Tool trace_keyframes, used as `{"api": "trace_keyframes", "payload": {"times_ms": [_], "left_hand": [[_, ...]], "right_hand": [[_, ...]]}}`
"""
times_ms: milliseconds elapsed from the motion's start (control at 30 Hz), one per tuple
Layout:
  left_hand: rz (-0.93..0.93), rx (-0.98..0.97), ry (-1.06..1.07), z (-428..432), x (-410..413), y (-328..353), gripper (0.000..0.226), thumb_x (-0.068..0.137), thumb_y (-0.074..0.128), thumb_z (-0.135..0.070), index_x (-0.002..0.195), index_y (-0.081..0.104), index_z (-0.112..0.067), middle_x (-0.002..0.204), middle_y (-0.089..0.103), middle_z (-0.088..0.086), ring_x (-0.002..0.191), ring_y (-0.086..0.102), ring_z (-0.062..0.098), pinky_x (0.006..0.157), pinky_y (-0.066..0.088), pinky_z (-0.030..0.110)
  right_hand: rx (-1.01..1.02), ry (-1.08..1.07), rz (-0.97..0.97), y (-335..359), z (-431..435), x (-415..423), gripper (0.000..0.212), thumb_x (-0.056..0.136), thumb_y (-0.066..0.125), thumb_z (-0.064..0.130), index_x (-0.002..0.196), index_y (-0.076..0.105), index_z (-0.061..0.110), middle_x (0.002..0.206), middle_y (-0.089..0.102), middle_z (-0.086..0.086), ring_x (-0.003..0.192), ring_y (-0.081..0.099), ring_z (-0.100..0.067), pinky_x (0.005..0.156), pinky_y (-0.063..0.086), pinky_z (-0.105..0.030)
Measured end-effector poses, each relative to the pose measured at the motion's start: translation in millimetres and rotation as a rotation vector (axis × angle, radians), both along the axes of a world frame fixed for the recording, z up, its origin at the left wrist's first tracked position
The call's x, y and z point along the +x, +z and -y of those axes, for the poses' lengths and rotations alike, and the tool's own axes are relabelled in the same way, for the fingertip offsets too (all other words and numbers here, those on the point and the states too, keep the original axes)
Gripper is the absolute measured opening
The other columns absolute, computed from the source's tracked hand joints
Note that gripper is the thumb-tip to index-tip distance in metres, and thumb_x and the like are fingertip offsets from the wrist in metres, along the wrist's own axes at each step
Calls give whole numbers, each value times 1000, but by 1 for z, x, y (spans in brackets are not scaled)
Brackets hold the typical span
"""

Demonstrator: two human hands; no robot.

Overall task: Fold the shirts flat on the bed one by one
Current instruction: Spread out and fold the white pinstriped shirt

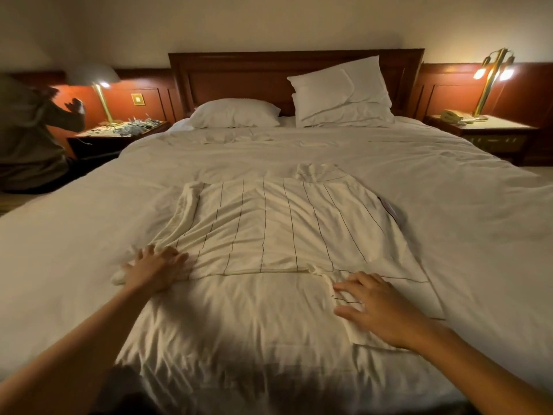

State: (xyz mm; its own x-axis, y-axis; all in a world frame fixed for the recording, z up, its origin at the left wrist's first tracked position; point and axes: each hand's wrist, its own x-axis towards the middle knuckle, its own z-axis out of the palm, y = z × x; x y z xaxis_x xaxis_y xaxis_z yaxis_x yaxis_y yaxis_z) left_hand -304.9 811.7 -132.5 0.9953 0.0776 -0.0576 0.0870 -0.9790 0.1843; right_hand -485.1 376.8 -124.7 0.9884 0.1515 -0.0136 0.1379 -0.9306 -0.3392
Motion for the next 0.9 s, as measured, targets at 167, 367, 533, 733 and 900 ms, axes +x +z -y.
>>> {"api": "trace_keyframes", "payload": {"times_ms": [167,367,533,733,900], "left_hand": [[-7,74,-9,-27,-1,8,46,92,50,-65,130,55,-40,138,50,4,123,46,33,104,42,40],[-307,468,112,-15,26,38,56,95,34,-67,139,51,-36,141,52,-2,128,50,23,98,41,38],[-370,391,-5,7,73,46,84,85,32,-85,154,29,-36,164,18,5,149,19,33,114,23,62],[-91,92,-63,31,143,-33,94,79,0,-88,158,-2,-38,166,-13,9,152,-14,34,118,-7,63],[118,14,-55,27,232,-55,92,73,-7,-92,154,8,-51,167,-6,7,153,1,29,120,9,52]], "right_hand": [[208,-170,103,3,2,40,51,85,42,70,62,50,26,64,54,9,58,50,-4,58,40,-24],[64,-73,-51,-13,-20,118,46,103,43,46,146,47,31,154,40,7,147,27,-18,119,19,-30],[-371,65,-221,-43,-58,170,61,101,6,50,157,-11,32,163,-27,0,147,-28,-35,120,-9,-53],[-218,-67,-112,-58,-71,243,76,83,-5,80,145,-30,43,156,-36,9,144,-34,-16,120,-16,-44],[-189,-123,64,-66,-71,324,81,74,-19,84,148,-25,49,159,-31,11,146,-31,-15,122,-13,-44]]}}
